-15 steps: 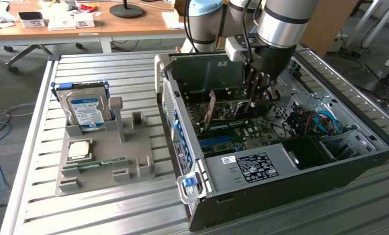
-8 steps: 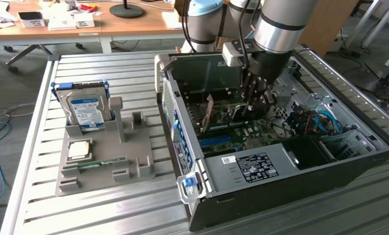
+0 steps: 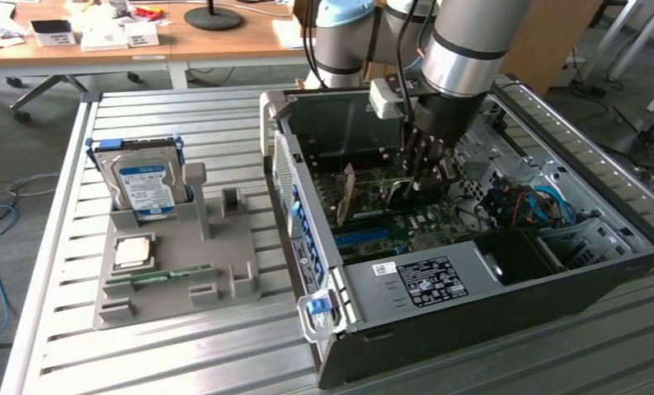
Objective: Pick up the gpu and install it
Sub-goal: 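Insert the gpu into the slot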
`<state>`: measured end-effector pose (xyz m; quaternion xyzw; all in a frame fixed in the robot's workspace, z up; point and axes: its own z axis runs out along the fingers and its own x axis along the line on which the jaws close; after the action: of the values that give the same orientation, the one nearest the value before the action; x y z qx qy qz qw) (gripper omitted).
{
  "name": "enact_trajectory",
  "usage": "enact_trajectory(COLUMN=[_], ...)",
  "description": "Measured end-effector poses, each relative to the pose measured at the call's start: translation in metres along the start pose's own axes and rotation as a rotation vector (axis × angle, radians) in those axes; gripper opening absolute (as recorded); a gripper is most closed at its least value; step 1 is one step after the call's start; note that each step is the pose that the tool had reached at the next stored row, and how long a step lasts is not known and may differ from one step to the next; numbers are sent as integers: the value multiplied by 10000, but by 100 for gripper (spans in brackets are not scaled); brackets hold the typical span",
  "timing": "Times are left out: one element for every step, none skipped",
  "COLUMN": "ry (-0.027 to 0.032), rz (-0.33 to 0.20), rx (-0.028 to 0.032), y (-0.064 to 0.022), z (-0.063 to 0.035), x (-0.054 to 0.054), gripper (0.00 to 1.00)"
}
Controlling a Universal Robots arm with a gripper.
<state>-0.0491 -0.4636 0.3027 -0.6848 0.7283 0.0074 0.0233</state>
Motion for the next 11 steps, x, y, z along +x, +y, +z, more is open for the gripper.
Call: enact_trajectory(ry=[0,-1,-1,-2,-3,-3,-3,-2,-2,-4,-3], rz=[0,0,1,1,1,1,1,1,1,0,-1], rx=[0,0,0,1,1,1,1,1,1,1,1], y=[0,0,5,13,23,33,42,49,53,53,53], z=[0,0,1,2,4,6,9,13,16,23,33], x=[0,0,0,1,1,2,3,3,3,4,4], gripper=[27,27,27,27,27,27,27,27,27,27,27])
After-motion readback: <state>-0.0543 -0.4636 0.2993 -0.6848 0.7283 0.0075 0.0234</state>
